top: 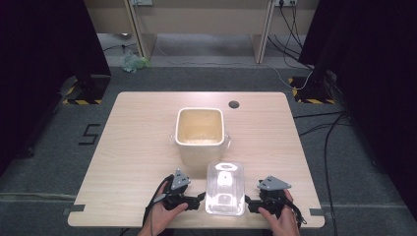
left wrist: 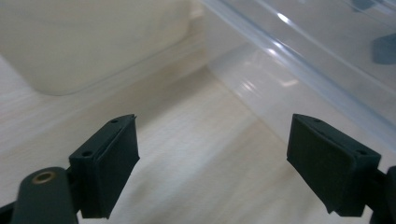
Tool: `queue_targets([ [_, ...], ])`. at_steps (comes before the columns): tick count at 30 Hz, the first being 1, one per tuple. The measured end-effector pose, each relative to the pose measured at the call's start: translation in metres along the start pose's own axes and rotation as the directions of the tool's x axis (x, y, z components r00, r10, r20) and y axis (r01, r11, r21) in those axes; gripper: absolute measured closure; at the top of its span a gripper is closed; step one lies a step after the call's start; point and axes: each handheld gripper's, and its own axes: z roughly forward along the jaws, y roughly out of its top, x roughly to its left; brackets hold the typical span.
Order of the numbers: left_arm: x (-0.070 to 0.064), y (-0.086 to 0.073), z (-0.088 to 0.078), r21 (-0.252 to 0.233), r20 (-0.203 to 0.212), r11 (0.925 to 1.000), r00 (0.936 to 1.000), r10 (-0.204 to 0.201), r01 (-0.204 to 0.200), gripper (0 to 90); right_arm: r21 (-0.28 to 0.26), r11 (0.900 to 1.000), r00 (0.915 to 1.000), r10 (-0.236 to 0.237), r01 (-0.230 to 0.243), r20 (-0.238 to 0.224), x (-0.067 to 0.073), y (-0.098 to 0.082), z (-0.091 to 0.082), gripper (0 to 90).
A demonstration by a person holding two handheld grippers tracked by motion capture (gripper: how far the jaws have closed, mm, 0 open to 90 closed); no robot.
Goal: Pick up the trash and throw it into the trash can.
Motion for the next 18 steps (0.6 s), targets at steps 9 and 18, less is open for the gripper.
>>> queue_targets([
  [9,0.004,0.005,0.020,0.026,-0.006,0.9995,0.9998,-0.019,0.019,16.2,-0.012,0.999,0.9985,0.051,-0.051,-0.021,-0.007,0.008,0.012,20.7],
  [18,-0.008,0.006,0.015,0.033,0.017,0.9988,0.9992,-0.037,0.037,23.7,-0.021,0.998,0.9951,0.058,-0.060,-0.080,0.006,0.011,0.013,31.0],
])
